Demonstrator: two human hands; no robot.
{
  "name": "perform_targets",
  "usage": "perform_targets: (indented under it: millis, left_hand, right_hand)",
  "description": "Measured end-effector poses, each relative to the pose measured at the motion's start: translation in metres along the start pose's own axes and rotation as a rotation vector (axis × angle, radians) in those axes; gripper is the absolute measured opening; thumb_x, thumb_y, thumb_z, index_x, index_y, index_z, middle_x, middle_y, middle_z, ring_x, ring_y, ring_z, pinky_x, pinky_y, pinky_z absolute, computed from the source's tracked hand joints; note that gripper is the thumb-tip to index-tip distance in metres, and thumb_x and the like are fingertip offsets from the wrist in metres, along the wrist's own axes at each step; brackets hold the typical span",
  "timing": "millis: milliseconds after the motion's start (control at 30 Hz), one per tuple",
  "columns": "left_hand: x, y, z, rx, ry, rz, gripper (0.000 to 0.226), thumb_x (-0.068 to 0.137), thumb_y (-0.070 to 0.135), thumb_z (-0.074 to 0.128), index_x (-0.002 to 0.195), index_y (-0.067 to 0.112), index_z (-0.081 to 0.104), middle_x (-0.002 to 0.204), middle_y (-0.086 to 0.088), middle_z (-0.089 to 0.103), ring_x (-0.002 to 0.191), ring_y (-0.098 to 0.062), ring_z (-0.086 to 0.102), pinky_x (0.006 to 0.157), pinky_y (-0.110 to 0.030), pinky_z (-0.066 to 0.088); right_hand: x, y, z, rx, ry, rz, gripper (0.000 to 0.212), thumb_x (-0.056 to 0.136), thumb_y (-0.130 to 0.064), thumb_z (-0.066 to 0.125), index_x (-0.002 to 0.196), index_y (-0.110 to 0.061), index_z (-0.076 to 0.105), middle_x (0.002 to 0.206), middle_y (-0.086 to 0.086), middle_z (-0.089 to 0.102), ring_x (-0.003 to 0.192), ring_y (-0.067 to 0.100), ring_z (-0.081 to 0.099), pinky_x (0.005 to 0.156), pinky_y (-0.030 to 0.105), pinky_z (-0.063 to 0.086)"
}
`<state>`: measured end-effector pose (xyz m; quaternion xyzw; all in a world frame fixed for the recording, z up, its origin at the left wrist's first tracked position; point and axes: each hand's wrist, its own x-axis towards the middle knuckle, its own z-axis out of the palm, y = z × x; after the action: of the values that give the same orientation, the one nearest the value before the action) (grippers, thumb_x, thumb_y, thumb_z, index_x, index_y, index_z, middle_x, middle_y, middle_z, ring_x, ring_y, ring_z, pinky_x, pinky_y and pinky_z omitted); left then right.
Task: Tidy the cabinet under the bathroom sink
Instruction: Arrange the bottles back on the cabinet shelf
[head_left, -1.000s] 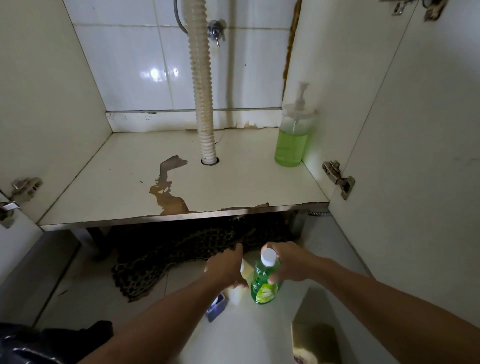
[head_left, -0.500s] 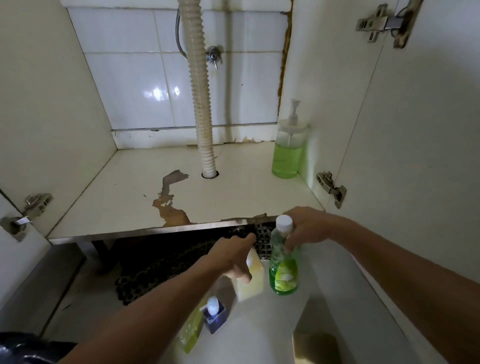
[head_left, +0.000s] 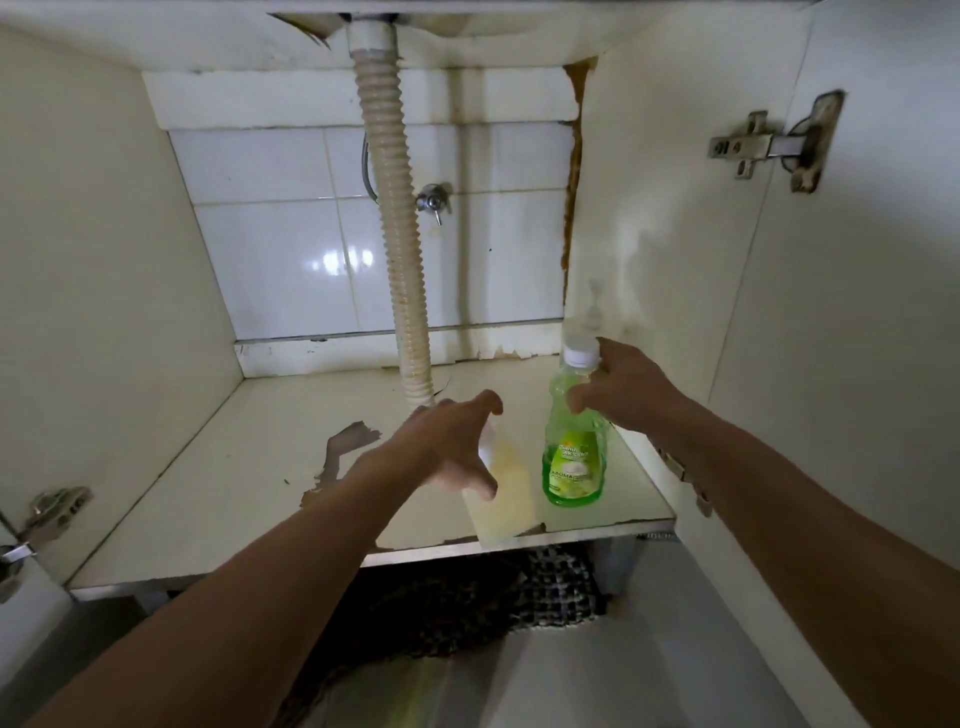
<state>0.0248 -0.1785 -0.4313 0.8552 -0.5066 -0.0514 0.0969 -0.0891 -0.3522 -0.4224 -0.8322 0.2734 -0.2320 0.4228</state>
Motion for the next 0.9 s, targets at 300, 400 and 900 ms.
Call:
perform_targets:
  millis: [300,400,900]
  left_hand:
    - [0.108,-0.057,0.011,0.081,-0.052,-0.134,0.092,0.054,0.04,0.08,0.13,0.037,0.027,0.096,0.004,0.054,0.097,-0.027,0.053,0.087,-0.041,0.049]
    - [0.141,-0.069,0.005,0.118,-0.13,-0.148,0.097,0.052,0.044,0.082,0.131,0.041,0.026,0.107,0.003,0.053,0.105,-0.028,0.05,0.091,-0.045,0.048]
    - [0.103,-0.086,0.082,-0.498,0.489,-0.249,0.12,0.056,0.034,0.09,0.149,0.015,0.017,0.147,-0.008,0.037,0.133,-0.028,0.038,0.105,-0.04,0.037]
  right_hand:
    - [0.083,0.014,0.036,0.018,-0.027,0.044,0.035,0.067,-0.003,0.066,0.095,-0.022,0.059,0.078,-0.004,0.055,0.071,0.017,0.053,0.056,0.023,0.041]
    - [0.108,0.011,0.044,0.067,-0.028,0.059,0.032,0.07,0.001,0.065,0.093,-0.02,0.058,0.073,-0.006,0.052,0.063,0.01,0.048,0.05,0.02,0.037]
    - [0.153,0.016,0.065,-0.026,0.074,0.028,0.062,0.073,-0.027,0.079,0.126,-0.013,0.05,0.12,0.002,0.055,0.112,0.02,0.053,0.082,0.025,0.04]
